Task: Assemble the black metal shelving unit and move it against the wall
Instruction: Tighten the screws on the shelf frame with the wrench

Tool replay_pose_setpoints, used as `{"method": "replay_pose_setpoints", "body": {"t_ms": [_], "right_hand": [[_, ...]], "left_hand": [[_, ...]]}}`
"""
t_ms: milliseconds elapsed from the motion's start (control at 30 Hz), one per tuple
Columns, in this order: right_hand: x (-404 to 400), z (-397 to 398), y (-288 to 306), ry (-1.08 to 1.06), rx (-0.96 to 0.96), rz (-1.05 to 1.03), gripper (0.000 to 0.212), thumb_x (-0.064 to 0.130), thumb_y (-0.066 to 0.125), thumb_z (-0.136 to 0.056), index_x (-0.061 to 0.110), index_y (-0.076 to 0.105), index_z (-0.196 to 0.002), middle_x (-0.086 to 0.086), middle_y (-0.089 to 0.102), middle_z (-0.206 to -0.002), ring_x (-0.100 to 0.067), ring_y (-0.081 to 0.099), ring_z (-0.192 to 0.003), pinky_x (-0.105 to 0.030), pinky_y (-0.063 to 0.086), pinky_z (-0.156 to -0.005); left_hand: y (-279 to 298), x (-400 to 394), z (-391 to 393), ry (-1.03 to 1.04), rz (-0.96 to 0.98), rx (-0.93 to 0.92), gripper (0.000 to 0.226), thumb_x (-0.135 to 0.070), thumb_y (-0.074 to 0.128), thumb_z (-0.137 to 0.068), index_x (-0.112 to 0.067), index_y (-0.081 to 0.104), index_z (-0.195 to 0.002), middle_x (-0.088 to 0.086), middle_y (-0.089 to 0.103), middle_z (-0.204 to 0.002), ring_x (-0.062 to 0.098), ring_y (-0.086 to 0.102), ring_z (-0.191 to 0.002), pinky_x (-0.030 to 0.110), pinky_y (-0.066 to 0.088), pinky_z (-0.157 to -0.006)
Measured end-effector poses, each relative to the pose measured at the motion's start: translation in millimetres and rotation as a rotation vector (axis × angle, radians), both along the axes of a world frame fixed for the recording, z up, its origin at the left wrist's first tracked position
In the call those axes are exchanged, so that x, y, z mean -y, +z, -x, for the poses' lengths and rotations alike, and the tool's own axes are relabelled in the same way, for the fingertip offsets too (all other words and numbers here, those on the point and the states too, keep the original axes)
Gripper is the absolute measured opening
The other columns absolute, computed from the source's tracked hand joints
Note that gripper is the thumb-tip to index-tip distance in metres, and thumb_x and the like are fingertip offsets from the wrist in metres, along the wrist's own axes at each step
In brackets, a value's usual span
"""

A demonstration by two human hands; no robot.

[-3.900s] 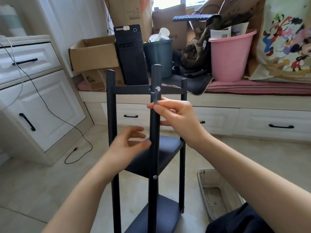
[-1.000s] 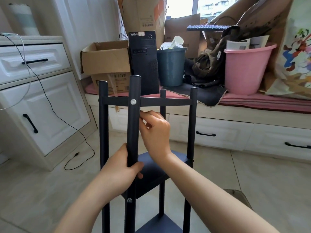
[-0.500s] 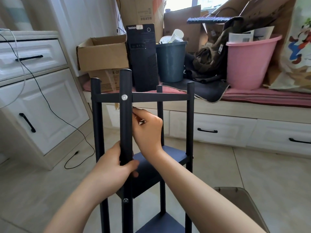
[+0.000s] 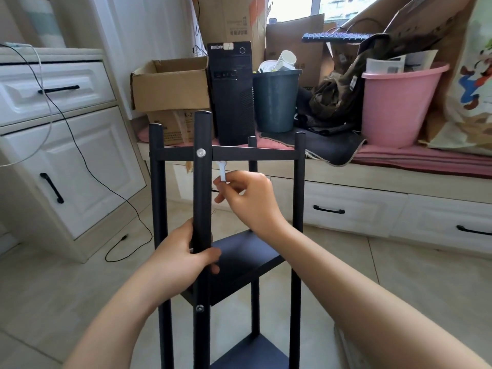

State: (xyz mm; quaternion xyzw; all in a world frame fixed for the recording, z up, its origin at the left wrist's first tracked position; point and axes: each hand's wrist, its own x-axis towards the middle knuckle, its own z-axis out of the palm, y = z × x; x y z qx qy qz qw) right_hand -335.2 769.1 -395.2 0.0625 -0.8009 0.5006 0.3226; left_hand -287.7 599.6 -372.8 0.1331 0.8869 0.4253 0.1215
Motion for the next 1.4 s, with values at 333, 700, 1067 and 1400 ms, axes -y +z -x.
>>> {"method": "replay_pose_setpoints", "body": {"t_ms": [333,700,1067,1400], "right_hand": [[-14,-14,26,-0.092,0.072,-0.133,0.014,0.02,0.067,-0.092,0.016,0.08,-0.092,0.008,0.074,-0.069,-0.002,0.064,-0.064,-0.023,0.053,-0.069],[0,-20,18,-0.183,-0.111,-0.181,0.016,0.018,0.065,-0.094,0.011,0.079,-0.094,0.003,0.076,-0.075,-0.012,0.069,-0.069,-0.033,0.056,-0.074],[18,-2,-7,-0.354,-0.338,-0.049,0.011,0.017,0.07,-0.087,0.009,0.078,-0.085,0.001,0.072,-0.074,-0.005,0.049,-0.068,-0.011,0.037,-0.063],[25,5,-10,-0.323,-0.367,0.159,0.017,0.013,0.066,-0.087,0.008,0.079,-0.096,-0.002,0.071,-0.077,-0.015,0.054,-0.073,-0.027,0.046,-0.064]], "left_hand": [[-3,1,-1,-0.06,0.026,-0.053,0.014,-0.019,0.067,-0.09,-0.017,0.054,-0.096,-0.003,0.075,-0.073,-0.003,0.067,-0.069,0.009,0.041,-0.048],[-3,5,-1,-0.092,0.011,-0.036,0.015,-0.02,0.067,-0.09,-0.017,0.054,-0.097,-0.003,0.076,-0.075,0.003,0.069,-0.073,0.025,0.045,-0.063],[-6,1,-1,-0.124,-0.066,-0.024,0.016,-0.005,0.067,-0.089,-0.009,0.052,-0.093,0.017,0.069,-0.081,0.015,0.072,-0.067,0.026,0.053,-0.067],[-11,-6,3,-0.129,-0.079,-0.041,0.019,-0.006,0.067,-0.09,-0.018,0.052,-0.09,0.005,0.063,-0.083,0.017,0.073,-0.069,0.029,0.054,-0.071]]}}
